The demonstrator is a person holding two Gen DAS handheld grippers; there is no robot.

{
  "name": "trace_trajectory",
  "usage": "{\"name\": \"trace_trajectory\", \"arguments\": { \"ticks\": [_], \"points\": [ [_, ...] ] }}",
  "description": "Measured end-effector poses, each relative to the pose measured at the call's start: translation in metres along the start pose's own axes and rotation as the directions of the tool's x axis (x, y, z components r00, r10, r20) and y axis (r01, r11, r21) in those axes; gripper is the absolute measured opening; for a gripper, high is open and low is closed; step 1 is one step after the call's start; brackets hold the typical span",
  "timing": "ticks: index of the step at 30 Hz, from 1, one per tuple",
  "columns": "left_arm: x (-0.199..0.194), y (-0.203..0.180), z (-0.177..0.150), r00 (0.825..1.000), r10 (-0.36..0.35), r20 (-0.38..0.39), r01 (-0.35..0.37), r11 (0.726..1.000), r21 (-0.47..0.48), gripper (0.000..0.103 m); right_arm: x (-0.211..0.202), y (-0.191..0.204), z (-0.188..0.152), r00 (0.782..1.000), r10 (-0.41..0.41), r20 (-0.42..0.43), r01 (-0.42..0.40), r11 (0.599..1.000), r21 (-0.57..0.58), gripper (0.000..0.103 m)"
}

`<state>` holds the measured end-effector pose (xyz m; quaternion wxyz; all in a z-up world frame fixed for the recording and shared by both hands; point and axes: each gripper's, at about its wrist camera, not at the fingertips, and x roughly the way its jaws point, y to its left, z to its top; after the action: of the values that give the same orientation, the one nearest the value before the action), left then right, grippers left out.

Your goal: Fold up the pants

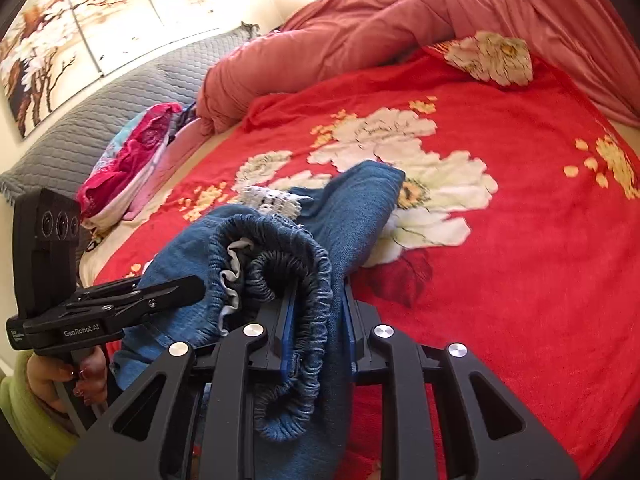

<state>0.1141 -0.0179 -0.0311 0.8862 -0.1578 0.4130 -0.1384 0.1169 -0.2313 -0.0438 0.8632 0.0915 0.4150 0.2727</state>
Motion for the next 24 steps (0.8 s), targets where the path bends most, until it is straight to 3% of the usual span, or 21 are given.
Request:
{"name": "trace_trajectory", "arguments": {
  "ticks": [2, 5, 6, 8, 9, 11, 12, 14, 17, 24],
  "points": [
    [0.003, 0.005, -0.002, 1.0, -0.009, -0.006, 0.009, 1.0, -0.013, 0.053, 0.002, -0.005, -0.002, 1.0, -0.004, -0.01, 0.004, 1.0, 0.018, 0.024],
    [0.01, 0.013, -0.006, 0.999, -0.02, -0.028, 0.019, 0.999, -0.041, 0.063, 0.004, -0.011, -0.005, 0.999, -0.026, -0.024, 0.027, 0.999, 0.036, 0.032],
    [0.014, 0.016, -0.007, 0.999, -0.028, -0.036, 0.026, 0.998, -0.052, 0.065, 0.004, -0.013, -0.005, 0.999, -0.034, -0.026, 0.035, 0.999, 0.038, 0.039],
    [0.017, 0.016, -0.008, 0.999, -0.032, -0.039, 0.031, 0.998, -0.05, 0.065, 0.007, -0.018, -0.007, 0.999, -0.033, -0.036, 0.036, 0.997, 0.062, 0.041],
    [0.018, 0.014, -0.007, 0.999, -0.032, -0.041, 0.03, 0.999, -0.039, 0.063, 0.008, -0.019, -0.007, 0.999, -0.028, -0.039, 0.031, 0.997, 0.07, 0.041],
    [0.02, 0.012, -0.007, 0.997, -0.057, -0.044, 0.055, 0.998, -0.041, 0.042, 0.011, -0.021, -0.008, 0.999, -0.016, -0.043, 0.02, 0.996, 0.082, 0.042],
    [0.022, 0.011, -0.007, 0.996, -0.07, -0.049, 0.067, 0.996, -0.052, 0.04, 0.012, -0.022, -0.007, 0.999, -0.003, -0.043, 0.007, 0.996, 0.084, 0.041],
    [0.022, 0.006, -0.007, 0.998, -0.054, -0.046, 0.052, 0.998, -0.034, 0.034, 0.014, -0.022, -0.007, 0.998, 0.03, -0.051, -0.026, 0.996, 0.085, 0.027],
    [0.017, -0.002, -0.005, 0.999, -0.035, -0.04, 0.034, 0.999, -0.006, 0.027, 0.011, -0.02, -0.008, 0.998, 0.057, -0.033, -0.054, 0.995, 0.09, 0.021],
    [-0.002, -0.018, 0.004, 0.999, -0.033, -0.001, 0.033, 0.998, 0.045, 0.025, -0.014, 0.002, 0.002, 0.996, 0.068, 0.056, -0.069, 0.998, 0.014, 0.017]
  ]
}}
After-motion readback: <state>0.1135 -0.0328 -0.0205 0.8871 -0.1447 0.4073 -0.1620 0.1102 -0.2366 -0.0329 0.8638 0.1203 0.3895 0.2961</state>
